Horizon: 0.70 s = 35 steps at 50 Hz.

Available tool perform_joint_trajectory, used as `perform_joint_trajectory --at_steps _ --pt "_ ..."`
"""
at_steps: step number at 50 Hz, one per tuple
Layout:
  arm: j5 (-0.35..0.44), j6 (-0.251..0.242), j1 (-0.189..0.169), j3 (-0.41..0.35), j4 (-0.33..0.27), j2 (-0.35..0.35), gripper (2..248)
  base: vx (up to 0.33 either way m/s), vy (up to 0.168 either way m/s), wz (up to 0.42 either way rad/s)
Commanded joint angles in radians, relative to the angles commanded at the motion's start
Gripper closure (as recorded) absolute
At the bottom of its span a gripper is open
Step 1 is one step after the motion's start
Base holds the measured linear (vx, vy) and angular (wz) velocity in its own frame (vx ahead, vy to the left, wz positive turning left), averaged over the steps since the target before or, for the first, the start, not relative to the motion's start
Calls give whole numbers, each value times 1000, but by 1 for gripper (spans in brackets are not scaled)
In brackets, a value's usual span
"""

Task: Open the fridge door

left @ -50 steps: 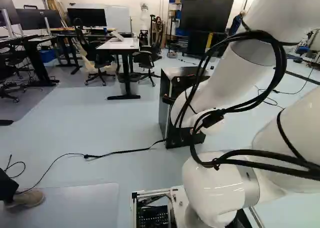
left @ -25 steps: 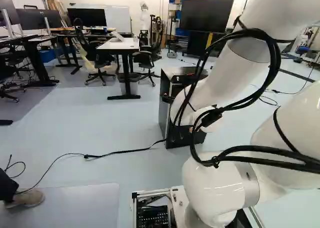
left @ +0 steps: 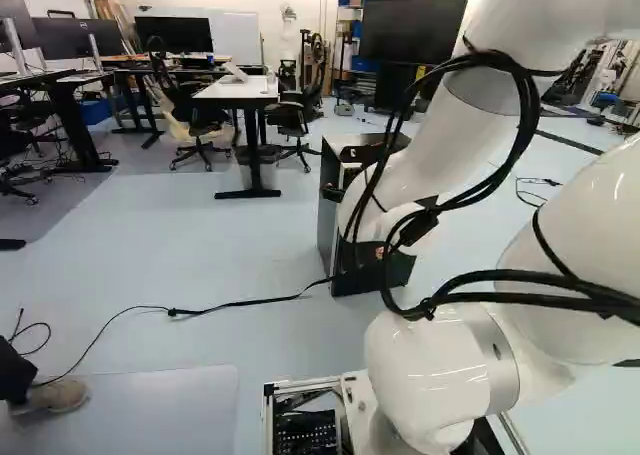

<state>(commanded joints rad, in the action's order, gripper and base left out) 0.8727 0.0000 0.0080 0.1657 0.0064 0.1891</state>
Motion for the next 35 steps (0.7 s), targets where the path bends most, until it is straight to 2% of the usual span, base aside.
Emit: perform_joint_trajectory --at_steps 16,35 --pt "0 0 20 27 39 -30 3 0 0 0" --pt "0 0 55 58 120 -63 3 0 0 0"
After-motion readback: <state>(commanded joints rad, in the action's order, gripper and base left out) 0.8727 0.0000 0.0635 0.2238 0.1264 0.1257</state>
